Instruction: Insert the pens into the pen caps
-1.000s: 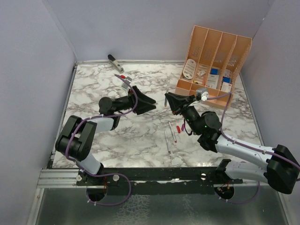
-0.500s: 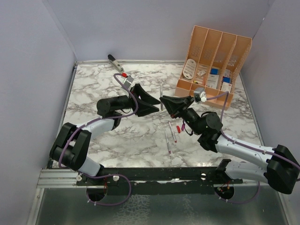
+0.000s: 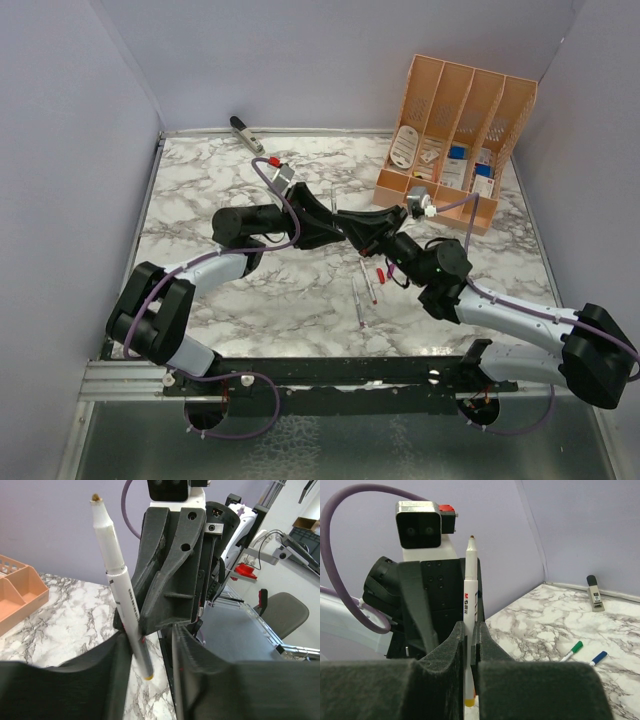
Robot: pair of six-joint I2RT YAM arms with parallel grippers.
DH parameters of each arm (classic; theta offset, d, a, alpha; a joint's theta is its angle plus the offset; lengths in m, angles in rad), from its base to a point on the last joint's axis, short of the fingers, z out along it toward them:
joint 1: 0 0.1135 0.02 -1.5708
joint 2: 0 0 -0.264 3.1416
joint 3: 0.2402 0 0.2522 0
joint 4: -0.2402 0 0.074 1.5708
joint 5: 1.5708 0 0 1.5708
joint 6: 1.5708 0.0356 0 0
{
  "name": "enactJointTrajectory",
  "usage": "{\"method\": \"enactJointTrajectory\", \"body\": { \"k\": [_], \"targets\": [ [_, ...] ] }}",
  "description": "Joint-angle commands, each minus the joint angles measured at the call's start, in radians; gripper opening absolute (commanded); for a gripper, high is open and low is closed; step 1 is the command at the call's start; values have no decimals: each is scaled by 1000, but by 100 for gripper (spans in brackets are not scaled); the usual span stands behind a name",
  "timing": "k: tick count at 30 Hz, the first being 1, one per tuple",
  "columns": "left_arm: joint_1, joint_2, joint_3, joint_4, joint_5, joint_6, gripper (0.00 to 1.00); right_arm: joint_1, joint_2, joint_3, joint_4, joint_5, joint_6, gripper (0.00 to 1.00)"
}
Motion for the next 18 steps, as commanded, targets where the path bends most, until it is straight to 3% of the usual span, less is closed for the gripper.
{"method": "enactJointTrajectory", "body": {
  "k": [1,4,6,11,12,15,18],
  "targets": [
    [-7,-41,25,-26,16,62,25,-2,7,14,38,-11,7,1],
    [-7,-50,26,-68,9,96,14,-2,5,16,30,-4,-2,1],
    [-7,-56,26,-102,-3,118,0,-2,3,18,19,-2,-7,1],
    [-7,-77,30,-198,-33,173,0,-2,-2,25,-9,8,-35,2],
    [-7,-83,31,-225,-36,189,0,-2,-7,24,-10,13,-50,9],
    [-7,-99,42,-386,-62,273,0,-2,-51,27,-30,55,-98,45],
    [-7,-116,63,-614,-121,389,0,-2,-116,26,-89,135,-147,60]
  ]
}}
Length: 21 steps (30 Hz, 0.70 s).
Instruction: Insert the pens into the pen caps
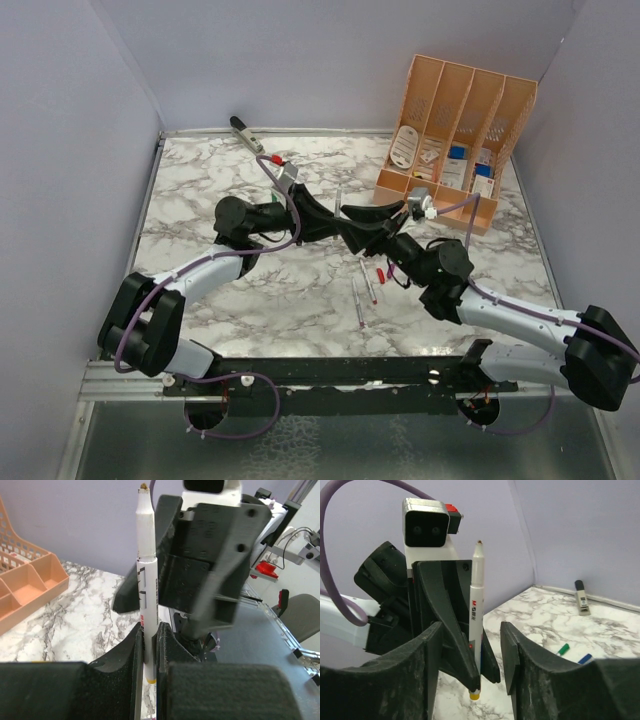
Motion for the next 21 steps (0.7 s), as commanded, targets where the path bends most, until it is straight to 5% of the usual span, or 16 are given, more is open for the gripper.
{"method": "enactJointTrajectory", "body": {
  "k": [1,6,8,12,15,18,21],
  "targets": [
    [-6,-43,52,-349,-106,206,0,0,-106,24,-79,156,-102,65],
    [-4,-64,87,-668,-267,383,0,0,-196,24,-184,422,-163,88],
    [-4,-64,120,-818,-354,448,0,-1,-207,49,-256,520,-194,89],
    [-4,-44,188,-1038,-490,540,0,-55,-143,147,-487,648,-234,63],
    [-4,-46,183,-1060,-504,536,0,-180,-61,223,-731,630,-106,45],
    [-4,-48,166,-1050,-505,524,0,-354,2,236,-854,451,-1,36],
    [-4,-49,159,-1053,-500,514,0,-400,82,251,-940,395,21,31]
  ]
}}
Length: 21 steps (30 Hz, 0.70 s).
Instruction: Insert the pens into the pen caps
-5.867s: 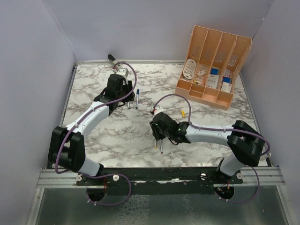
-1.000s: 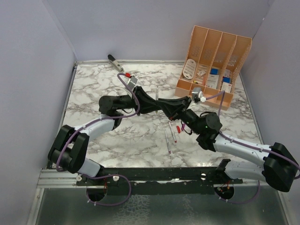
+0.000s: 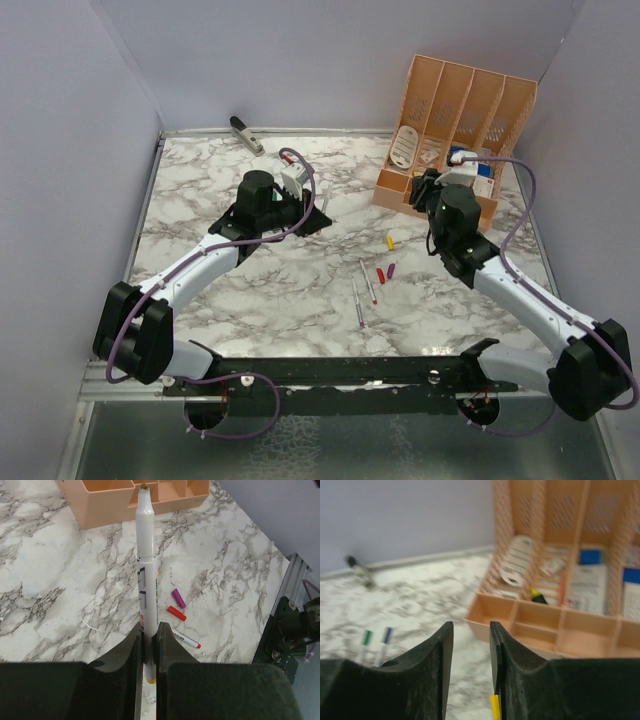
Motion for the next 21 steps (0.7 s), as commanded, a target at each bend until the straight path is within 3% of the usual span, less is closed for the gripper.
{"method": "enactJointTrajectory", "body": {
  "k": [1,6,12,21],
  "targets": [
    [0,-13,-5,-50,-36,19,0,-77,119,36,-299,-102,86,31],
    [1,-40,-47,20,10,5,0,-77,279,72,-416,-167,73,31],
    [4,-45,-65,48,37,4,0,-77,338,30,-373,-276,68,31],
    [5,-14,-89,114,79,-21,0,-77,433,46,-353,-336,54,41]
  ]
}}
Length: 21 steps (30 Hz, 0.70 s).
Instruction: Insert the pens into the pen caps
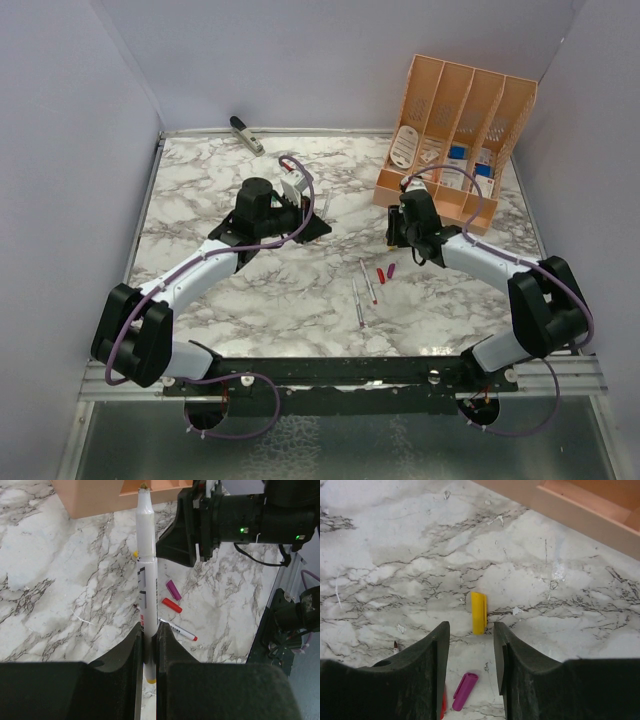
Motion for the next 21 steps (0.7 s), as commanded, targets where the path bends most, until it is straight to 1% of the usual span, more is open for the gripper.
{"method": "enactJointTrajectory", "body": {
  "k": [1,5,12,17,21],
  "targets": [
    [4,1,-28,93,48,-23,0,4,67,16,18,-56,-6,42],
    [5,7,-32,103,35,-34,0,4,106,24,21,-62,-4,43],
    [7,35,-24,109,60,-52,0,4,147,45,24,-36,-2,43],
    [10,54,-10,99,70,-59,0,4,181,64,27,-26,-3,40],
    [10,66,0,90,81,-68,0,4,205,74,19,-25,3,35]
  ]
}}
